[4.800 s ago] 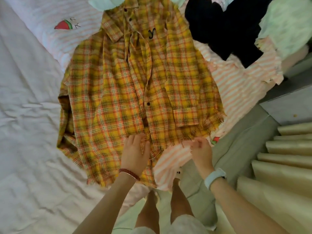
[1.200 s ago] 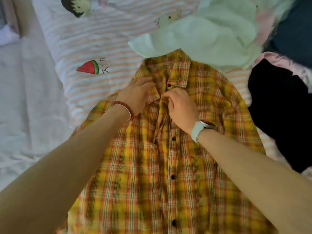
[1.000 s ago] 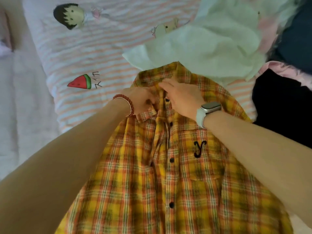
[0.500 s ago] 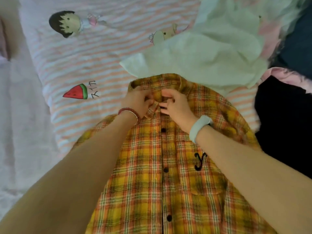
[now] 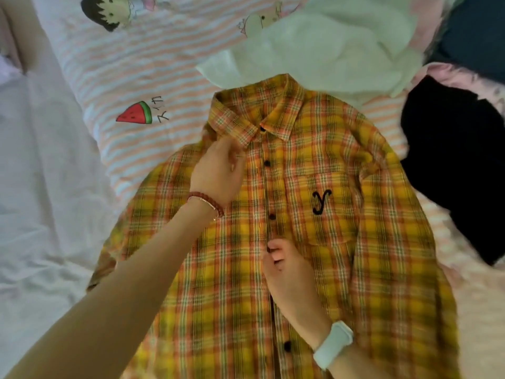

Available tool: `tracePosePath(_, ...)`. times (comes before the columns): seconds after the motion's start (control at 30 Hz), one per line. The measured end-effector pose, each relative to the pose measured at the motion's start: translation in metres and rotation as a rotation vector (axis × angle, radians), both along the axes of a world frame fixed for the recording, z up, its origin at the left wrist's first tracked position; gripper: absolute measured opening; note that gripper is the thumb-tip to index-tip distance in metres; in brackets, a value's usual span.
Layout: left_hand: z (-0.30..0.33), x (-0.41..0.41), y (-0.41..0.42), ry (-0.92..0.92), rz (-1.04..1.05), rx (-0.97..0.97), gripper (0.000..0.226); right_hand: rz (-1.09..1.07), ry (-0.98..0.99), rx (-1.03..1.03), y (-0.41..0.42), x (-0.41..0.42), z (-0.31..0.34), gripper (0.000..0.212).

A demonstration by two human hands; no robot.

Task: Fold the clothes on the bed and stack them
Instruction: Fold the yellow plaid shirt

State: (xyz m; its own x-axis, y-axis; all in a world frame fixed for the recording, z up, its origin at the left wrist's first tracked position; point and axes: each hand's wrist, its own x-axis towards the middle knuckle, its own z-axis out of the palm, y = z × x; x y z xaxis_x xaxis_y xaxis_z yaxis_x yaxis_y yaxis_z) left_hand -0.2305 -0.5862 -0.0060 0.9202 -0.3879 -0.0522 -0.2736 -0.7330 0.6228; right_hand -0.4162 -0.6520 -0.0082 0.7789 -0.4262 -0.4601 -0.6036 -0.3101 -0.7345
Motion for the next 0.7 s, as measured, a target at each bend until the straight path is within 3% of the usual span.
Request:
tracePosePath(0.13, -0.002, -0.072, 0.017, 0.222, -0.059, 0.201, 0.033, 0.075, 0.026, -0.113, 0.027, -0.051, 0.009, 0.023)
tracePosePath(0.23, -0.008, -0.109, 0.017, 0.23, -0.136, 0.442, 0.045, 0.134, 0.112, -0.153, 0.042, -0.09, 0.009, 0.029)
tracePosePath(0.3, -0.011, -0.12, 0.017, 0.186, -0.158, 0.528, 0.04, 0.178, 0.196, -0.141, 0.05, -0.114, 0.008, 0.029)
tracePosePath(0.4, -0.009, -0.125, 0.017, 0.166, -0.107, 0.475, 0.021, 0.227, 0.264, -0.097, 0.061, -0.144, 0.008, 0.025)
tracePosePath(0.53, 0.003, -0.128, 0.013, 0.142, -0.027, 0.347, 0.017, 0.282, 0.336, 0.051, 0.07, -0.171, 0.006, 0.023)
tracePosePath(0.7, 0.011, -0.137, -0.003, 0.075, 0.06, 0.27, 0.015, 0.132, 0.235, 0.125, 0.071, -0.194, 0.011, 0.018)
